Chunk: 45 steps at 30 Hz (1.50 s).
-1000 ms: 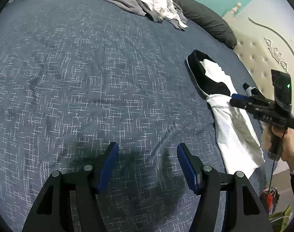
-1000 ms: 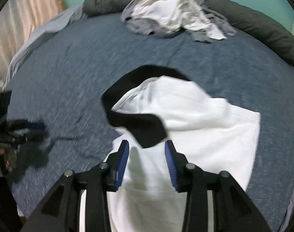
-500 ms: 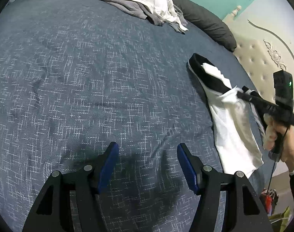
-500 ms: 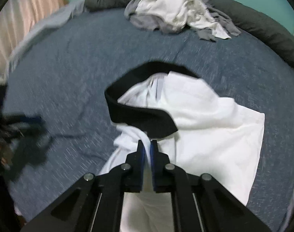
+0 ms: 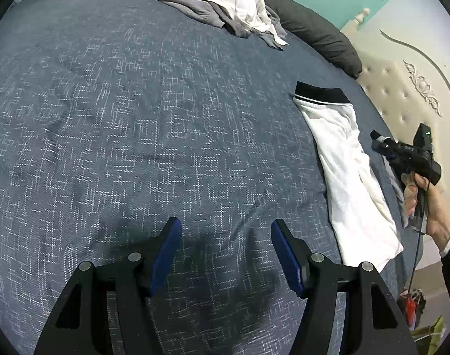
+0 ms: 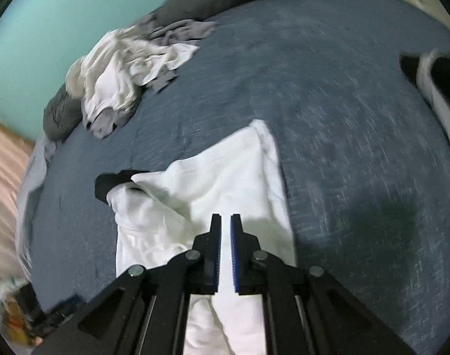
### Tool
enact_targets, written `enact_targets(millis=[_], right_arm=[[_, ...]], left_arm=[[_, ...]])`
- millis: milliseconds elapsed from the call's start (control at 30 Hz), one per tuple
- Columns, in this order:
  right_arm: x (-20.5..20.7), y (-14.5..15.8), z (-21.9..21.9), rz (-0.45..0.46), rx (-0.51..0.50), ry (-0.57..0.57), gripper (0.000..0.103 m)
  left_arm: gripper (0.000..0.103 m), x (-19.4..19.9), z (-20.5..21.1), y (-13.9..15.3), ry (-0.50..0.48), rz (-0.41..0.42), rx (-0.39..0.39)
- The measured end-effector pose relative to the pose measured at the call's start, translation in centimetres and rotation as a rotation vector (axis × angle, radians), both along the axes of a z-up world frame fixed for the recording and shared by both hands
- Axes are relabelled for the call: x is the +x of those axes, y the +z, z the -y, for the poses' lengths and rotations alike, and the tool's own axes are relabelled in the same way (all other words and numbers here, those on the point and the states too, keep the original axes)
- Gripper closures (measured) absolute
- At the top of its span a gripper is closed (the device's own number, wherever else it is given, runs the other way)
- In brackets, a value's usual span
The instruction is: Fold clothes
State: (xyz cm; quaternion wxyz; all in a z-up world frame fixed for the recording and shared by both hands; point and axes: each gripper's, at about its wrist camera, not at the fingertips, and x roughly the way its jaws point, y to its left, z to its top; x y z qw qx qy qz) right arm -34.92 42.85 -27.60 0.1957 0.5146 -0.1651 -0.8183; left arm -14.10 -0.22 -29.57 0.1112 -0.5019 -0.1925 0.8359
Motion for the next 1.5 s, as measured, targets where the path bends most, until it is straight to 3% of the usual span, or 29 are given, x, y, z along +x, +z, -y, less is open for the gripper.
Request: enact_targets(millis=[67, 133, 167, 367, 500, 600, 967, 1033, 1100, 1167, 1200, 1233, 1367, 1433, 1500], right_arm=[[0.2, 0.7, 0.3, -0.038, -0.017, 0.034, 0.087], [0.4, 1.0, 1.5, -0.051, -0.011, 0.091, 0.047], [0.5, 1.0, 2.1, -0.047, -0.002, 0.115, 0.046], [1.7, -0.3, 6.7, -0.042, 0.187, 0.28, 0.049], [2.8, -1.2, 8.8, -0.04, 0.306, 0.342, 0.087], [3.1, -1.4, 9.8, -0.047, 0.38, 0.358, 0.097], [1.4, 0.9, 4.7, -0.095, 0.502, 0.08, 0.099], [0.9, 1.2, 3.3, -0.081, 0.496, 0.019, 0.099], [0.7, 1.5, 2.5, -0.069, 0.409, 0.017, 0.098], [1.0, 1.5, 2.5, -0.048, 0.324, 0.057, 0.08], [1.2, 1.5, 2.5, -0.038, 0.281, 0.077, 0.064], [1.6, 1.5, 2.7, -0.039, 0.271, 0.107, 0.059], [2.8, 0.3, 3.8, -0.027, 0.352, 0.194, 0.061], [3.1, -0.2, 3.9, -0.023, 0.376, 0.207, 0.091], [3.0, 0.0, 2.8, -0.032, 0.367, 0.157, 0.094]], left_arm=[[0.036, 0.0, -0.1, 0.0, -0.003, 0.002, -0.002], [0.036, 0.0, -0.2, -0.1, -0.005, 0.004, -0.005], [0.036, 0.0, -0.2, -0.1, -0.005, 0.005, -0.004], [0.036, 0.0, -0.1, -0.1, -0.001, 0.005, -0.003], [0.036, 0.1, 0.0, 0.0, 0.0, 0.002, -0.001], [0.036, 0.2, 0.0, 0.1, 0.002, -0.001, 0.001], [0.036, 0.2, -0.3, 0.0, -0.001, 0.0, 0.0], [0.036, 0.2, -0.4, -0.1, -0.003, 0.002, 0.002], [0.036, 0.2, -0.4, -0.1, -0.005, 0.002, 0.001], [0.036, 0.2, -0.5, -0.1, -0.007, 0.003, 0.001], [0.036, 0.2, -0.5, -0.1, -0.008, 0.004, 0.0], [0.036, 0.2, -0.5, -0.1, -0.009, 0.004, 0.0], [0.036, 0.3, -0.6, -0.2, -0.008, 0.008, 0.001], [0.036, 0.3, -0.5, -0.2, -0.006, 0.009, 0.002], [0.036, 0.3, -0.5, -0.1, -0.004, 0.007, 0.003]])
